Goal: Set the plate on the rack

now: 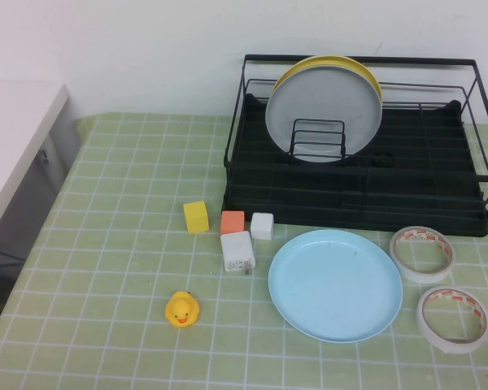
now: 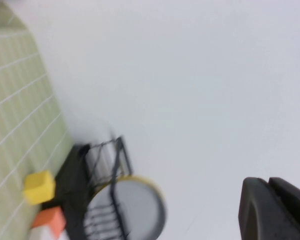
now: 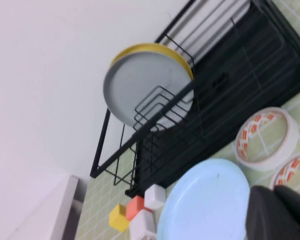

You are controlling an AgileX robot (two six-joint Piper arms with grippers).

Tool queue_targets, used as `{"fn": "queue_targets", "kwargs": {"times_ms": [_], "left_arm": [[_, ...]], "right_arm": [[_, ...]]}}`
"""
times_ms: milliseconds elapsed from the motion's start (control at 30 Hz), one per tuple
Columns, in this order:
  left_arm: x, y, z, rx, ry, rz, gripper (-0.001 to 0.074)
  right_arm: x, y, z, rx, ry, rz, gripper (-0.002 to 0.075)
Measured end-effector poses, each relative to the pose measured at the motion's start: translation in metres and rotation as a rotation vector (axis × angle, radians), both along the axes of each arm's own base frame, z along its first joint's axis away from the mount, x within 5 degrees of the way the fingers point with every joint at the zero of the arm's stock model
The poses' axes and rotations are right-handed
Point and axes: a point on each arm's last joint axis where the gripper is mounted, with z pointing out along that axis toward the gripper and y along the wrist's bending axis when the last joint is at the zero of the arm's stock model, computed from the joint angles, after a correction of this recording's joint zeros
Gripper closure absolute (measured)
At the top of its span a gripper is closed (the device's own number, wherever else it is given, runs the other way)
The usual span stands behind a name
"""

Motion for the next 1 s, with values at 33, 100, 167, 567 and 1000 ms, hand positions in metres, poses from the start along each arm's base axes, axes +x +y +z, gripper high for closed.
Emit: {"fn": "queue_targets", "kwargs": {"times_ms": [33,100,167,567,1000], "left_arm": [[0.000,0.002,0.001,-0.025,-0.009,0.014,0.0736],[0.000,0.004,0.002,-0.078,-0.019,0.036,0.0736],[0.000,0.005,0.003,-0.098,-0.025,0.049,0.0736],[0.012,-0.023,0.057,0.804,0.181,-0.296,0.0736],[0.134,-0.047,0.130,1.218,0.365,-0.622,0.0736]], "right_arm": [[0.000,0.000,0.000,-0.013,-0.006,0.001,0.0716],[0.000,-0.001,0.001,-0.034,-0.022,-0.006,0.0716],[0.001,-0.002,0.003,-0.040,-0.034,-0.012,0.0716],[-0.002,0.006,-0.003,-0.351,-0.039,0.133,0.0716],[0.003,0.011,-0.005,-0.428,-0.011,0.234,0.0716]]}}
